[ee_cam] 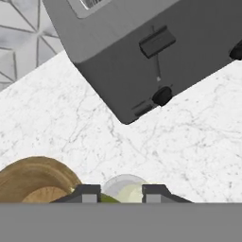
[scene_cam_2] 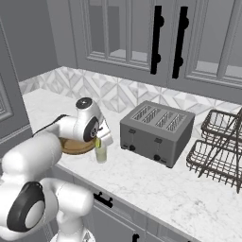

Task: Grab a lemon wedge from the fridge and one ice cube from the ice bowl, and put them in the glass of lemonade.

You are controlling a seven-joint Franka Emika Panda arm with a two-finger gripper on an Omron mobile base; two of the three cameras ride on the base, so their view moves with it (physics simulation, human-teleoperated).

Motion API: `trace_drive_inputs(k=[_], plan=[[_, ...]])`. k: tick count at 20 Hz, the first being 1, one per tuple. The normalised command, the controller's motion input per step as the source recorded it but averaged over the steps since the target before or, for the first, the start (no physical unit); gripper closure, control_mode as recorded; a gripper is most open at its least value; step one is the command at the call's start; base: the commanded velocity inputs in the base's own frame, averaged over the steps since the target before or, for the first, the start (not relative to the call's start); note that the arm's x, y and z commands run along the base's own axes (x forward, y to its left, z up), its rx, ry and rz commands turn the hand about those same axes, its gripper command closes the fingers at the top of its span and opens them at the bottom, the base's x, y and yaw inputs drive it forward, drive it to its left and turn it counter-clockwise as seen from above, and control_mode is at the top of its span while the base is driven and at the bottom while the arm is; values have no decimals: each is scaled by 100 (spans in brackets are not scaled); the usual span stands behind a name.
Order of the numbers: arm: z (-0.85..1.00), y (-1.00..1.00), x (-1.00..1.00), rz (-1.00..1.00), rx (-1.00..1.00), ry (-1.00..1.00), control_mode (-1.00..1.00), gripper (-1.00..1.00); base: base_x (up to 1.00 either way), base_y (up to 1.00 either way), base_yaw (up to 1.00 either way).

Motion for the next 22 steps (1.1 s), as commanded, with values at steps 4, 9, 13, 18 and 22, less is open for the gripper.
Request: trace_drive_inputs(k=[4, 9, 13, 18, 22], plan=[[-30, -14, -10, 0, 3, 6, -100, 100, 0, 0, 0], [-7, 0, 1, 0, 14, 0, -100, 100, 0, 0, 0], [0, 1, 6, 0, 12, 1, -100, 100, 0, 0, 0], [-2, 19, 14, 0, 2, 2, -100, 100, 0, 0, 0], [-16, 10, 22, 0, 0, 0, -100, 100, 0, 0, 0]])
